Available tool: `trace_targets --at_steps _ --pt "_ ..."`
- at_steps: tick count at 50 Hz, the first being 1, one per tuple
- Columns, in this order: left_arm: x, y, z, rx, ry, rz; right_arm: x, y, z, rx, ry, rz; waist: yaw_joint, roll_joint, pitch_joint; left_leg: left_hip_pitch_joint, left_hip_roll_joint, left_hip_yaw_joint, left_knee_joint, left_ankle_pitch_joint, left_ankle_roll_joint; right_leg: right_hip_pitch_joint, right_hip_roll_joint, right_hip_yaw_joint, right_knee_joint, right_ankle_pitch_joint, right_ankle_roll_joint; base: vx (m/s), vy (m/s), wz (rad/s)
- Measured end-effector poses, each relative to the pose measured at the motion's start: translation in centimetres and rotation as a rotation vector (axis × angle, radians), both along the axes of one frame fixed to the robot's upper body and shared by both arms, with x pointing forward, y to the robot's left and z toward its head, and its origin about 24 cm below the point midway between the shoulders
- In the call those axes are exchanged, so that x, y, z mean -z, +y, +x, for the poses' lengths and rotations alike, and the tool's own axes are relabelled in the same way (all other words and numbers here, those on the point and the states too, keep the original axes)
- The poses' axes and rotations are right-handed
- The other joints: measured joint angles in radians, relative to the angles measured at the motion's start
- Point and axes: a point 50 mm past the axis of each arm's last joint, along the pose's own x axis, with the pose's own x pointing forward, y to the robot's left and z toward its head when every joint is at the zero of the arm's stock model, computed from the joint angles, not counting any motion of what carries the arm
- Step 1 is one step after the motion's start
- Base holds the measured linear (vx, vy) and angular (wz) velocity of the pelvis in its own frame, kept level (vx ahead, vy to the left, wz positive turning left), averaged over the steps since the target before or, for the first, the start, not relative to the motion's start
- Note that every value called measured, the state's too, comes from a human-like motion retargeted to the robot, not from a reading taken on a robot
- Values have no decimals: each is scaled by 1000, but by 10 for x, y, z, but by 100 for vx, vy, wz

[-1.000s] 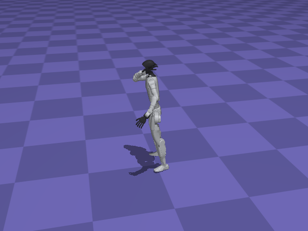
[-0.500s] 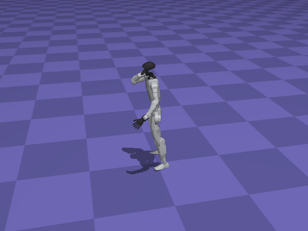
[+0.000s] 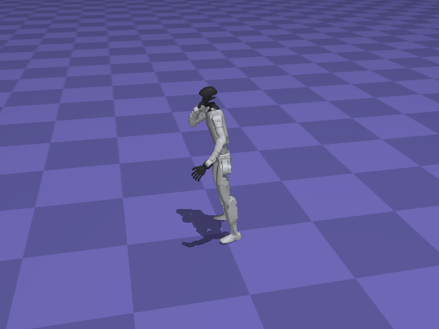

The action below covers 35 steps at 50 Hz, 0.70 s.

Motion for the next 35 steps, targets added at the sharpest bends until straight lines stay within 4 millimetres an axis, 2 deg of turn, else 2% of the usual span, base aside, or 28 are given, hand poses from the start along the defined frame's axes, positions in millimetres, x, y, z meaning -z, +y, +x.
trace_targets --at_steps 7,21,28,35 --pt "-7 12 7 -100 -59 21 5 3 6 -67 92 -36 13 -37 -19 -10 32 4 -3 9 -1 -14 37 -4 -3 6 0 -1 -7 -4" --pt "-15 44 6 -233 -78 65 6 7 10 -134 159 -97 48 -127 -55 14 69 48 8 -3 6 -19 79 30 5 13 0 1 -1 -12" --pt "-8 59 -9 -270 -5 88 0 13 3 -56 65 -88 69 -169 -93 24 66 74 10 -10 17 -29 80 59 7 16 0 3 1 -18" --pt "4 63 -31 -257 90 83 -9 30 -11 111 -175 -28 70 -190 -136 24 50 88 8 -15 21 -39 64 80 5 13 0 0 0 0"
